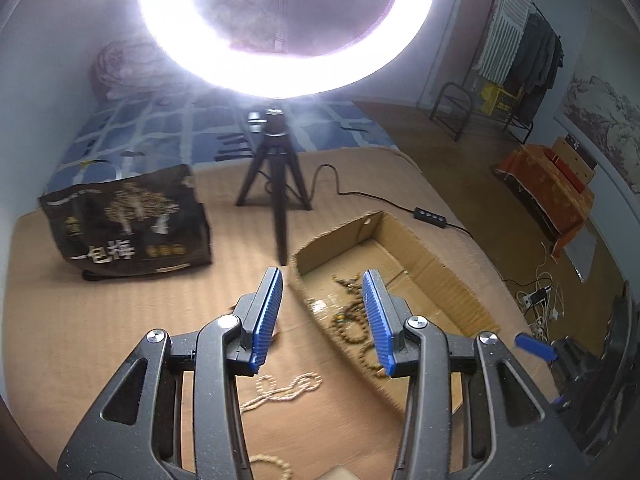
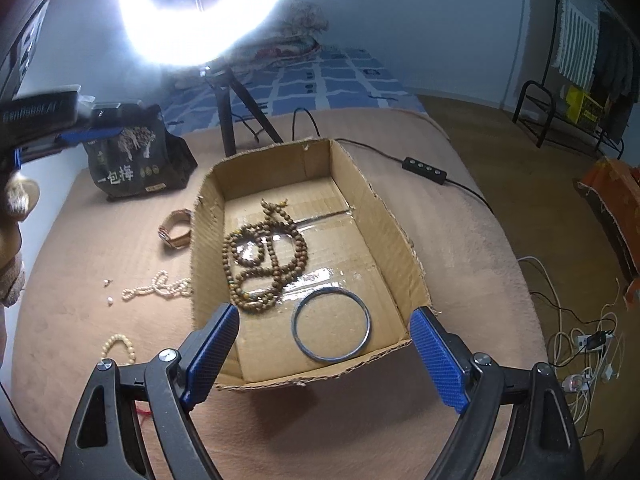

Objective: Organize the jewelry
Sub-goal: 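Move the left tool to a pearl earring while the right tool approaches the yellow bead bracelet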

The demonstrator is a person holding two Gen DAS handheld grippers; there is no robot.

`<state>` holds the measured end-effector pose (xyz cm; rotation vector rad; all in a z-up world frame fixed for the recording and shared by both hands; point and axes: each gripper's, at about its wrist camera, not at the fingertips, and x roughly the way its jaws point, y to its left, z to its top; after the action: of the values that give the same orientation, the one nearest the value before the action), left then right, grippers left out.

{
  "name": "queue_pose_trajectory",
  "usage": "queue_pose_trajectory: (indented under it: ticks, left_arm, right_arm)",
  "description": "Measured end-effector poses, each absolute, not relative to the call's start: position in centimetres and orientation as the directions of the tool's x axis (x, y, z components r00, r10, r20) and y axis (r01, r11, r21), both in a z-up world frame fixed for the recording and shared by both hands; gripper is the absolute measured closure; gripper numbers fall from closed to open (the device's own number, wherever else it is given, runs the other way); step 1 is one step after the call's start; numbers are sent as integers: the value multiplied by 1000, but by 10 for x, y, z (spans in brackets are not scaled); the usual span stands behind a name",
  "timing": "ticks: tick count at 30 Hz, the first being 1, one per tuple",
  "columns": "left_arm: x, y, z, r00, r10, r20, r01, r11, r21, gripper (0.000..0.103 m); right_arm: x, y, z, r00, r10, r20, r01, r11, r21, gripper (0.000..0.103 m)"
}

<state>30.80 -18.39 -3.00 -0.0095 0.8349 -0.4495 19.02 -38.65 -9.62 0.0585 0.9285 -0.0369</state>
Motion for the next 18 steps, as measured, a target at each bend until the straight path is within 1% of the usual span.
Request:
queue_pose_trajectory:
  ticks: [3,8,18]
  left_arm:
    - [300,-161,-30,600,-362,-713,370,916,-153,61]
    - [288,-119,-40,599,-336,-727,332,930,-155,61]
    - [267,-51,-77,570,-287,-770,266,951,-157,61]
  right_arm:
    - [186,-379,-90,610,4,-792,49,998,43,14]
    - [180,-361,-83,619,30,-785,16,999,50,14]
    - [167,-320,-82,610,89,-787,-79,996,51,14]
